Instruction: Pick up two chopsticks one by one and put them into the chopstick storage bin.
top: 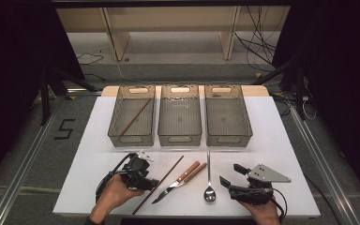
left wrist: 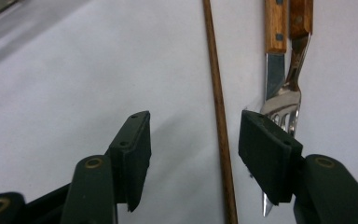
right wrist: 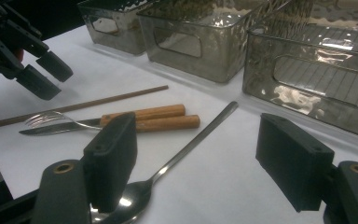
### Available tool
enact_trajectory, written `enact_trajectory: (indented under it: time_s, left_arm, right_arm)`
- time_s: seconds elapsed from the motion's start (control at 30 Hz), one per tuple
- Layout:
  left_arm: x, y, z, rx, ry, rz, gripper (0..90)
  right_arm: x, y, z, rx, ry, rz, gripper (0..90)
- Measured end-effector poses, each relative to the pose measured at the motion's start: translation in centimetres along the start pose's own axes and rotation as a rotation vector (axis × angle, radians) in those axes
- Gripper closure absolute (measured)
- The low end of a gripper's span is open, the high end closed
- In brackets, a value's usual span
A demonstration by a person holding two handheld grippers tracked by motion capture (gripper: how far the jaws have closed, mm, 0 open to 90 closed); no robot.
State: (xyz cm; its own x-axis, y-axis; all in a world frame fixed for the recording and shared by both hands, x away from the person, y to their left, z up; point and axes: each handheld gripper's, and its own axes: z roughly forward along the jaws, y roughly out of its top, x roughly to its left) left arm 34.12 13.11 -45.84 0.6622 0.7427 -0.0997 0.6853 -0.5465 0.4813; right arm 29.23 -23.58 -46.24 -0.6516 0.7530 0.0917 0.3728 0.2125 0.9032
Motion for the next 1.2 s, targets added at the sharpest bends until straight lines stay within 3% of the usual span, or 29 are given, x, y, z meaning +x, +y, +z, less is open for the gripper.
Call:
enact_trajectory:
  time_s: [0.3, 0.73, 0.97, 1.2]
  left_arm:
    - [-0.4, -0.4, 0.3, 0.027, -0.004, 0.035, 58.8]
    - [-1.3, -0.6, 0.9, 0.053, -0.026, 0.044, 68.8]
    - [-1.8, -0.7, 1.4, 0.060, 0.008, 0.067, 79.1]
    - [-2.0, -0.8, 1.4, 0.054, 0.024, 0.080, 82.3]
  right_arm:
    - [0.0, 0.0, 0.0, 0.002, 0.001, 0.000, 29.7]
    - [0.0, 0.0, 0.0, 0.001, 0.004, -0.004, 29.8]
    - [0.0, 0.0, 0.0, 0.003, 0.007, -0.003, 29.7]
    - [0.1, 0.0, 0.1, 0.004, 0.006, -0.005, 29.8]
